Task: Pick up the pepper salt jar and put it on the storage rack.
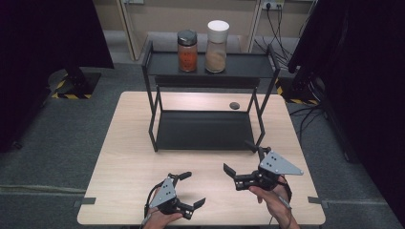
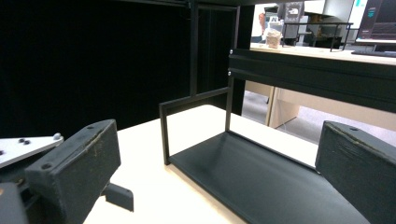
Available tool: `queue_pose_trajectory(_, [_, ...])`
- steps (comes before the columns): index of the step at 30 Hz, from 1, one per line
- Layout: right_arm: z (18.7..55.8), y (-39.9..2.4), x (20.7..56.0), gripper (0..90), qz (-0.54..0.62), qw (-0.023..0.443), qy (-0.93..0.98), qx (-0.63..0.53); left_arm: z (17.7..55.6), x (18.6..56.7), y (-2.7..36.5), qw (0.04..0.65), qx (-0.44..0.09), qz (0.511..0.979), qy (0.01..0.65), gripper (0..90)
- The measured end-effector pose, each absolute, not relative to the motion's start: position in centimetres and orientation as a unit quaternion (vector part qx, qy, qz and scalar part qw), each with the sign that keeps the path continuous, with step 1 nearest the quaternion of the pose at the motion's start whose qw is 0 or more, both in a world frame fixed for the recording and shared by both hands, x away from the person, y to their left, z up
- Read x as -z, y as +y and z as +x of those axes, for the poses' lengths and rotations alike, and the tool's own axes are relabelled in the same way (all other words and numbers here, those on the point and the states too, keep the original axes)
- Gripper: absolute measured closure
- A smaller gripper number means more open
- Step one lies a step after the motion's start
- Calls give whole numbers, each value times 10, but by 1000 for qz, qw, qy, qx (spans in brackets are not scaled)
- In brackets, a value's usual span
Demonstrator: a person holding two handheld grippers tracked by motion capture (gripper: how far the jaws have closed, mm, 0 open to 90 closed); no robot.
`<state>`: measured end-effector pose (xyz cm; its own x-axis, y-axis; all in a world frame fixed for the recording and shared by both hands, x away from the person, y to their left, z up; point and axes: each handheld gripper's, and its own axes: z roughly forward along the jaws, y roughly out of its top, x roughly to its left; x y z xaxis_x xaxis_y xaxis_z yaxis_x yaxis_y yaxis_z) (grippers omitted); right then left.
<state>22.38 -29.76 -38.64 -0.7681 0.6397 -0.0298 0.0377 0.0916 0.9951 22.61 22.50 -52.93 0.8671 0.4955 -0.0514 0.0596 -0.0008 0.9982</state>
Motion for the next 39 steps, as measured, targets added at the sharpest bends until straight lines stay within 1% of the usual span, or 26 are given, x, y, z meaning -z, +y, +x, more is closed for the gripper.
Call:
queue_pose_trajectory(12, [207,-302,405,4,234,238,698,-633,226,530,225,677,-161,689,201,8])
queue_pose_trajectory(25, [205,-301,427,3,241,223,703,-631,227,531,225,678,-160,688,204,8])
queue_pose_trajectory(39, [207,-302,457,4,249,222,703,-628,227,531,226,681,-162,684,206,8])
